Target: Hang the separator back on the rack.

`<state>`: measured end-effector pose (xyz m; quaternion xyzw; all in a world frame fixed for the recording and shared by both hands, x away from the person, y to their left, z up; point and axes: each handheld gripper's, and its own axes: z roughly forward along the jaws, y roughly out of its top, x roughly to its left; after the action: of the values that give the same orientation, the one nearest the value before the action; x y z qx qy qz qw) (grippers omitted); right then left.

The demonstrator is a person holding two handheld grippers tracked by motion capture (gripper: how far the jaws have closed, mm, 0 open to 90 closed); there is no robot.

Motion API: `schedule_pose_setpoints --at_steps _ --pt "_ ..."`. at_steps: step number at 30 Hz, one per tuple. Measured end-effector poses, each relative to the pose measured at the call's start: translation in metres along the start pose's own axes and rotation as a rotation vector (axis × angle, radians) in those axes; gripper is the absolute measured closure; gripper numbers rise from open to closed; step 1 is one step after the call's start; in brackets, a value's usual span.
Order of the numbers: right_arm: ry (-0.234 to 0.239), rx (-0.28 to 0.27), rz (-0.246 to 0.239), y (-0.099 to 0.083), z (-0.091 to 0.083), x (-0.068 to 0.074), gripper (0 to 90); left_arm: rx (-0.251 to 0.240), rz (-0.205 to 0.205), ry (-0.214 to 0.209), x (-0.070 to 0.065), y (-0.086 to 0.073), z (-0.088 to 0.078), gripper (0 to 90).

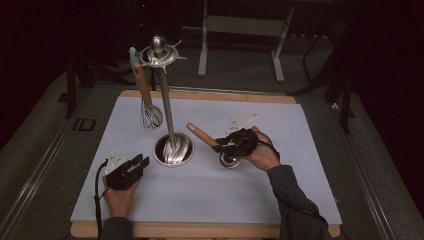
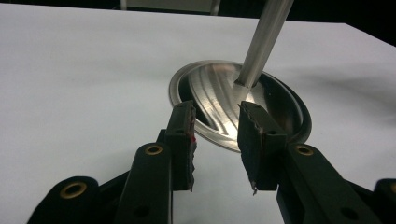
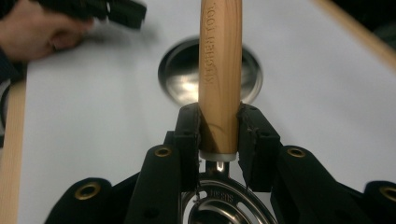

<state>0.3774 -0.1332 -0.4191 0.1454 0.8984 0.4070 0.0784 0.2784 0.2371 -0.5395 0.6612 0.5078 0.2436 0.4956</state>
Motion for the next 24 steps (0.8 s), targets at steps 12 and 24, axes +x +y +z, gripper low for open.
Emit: schedule_pose_setpoints --at_steps 12,24 --pt "-0.012 -0.220 -0.090 0.047 -0.033 0.006 70.8 0.000 0.001 0.001 0.000 0.000 0.000 66.6" --pt "-0.023 -0.403 -0.146 0.088 -0.060 0.016 70.8 -0.001 0.001 0.000 0.000 0.000 0.000 66.6"
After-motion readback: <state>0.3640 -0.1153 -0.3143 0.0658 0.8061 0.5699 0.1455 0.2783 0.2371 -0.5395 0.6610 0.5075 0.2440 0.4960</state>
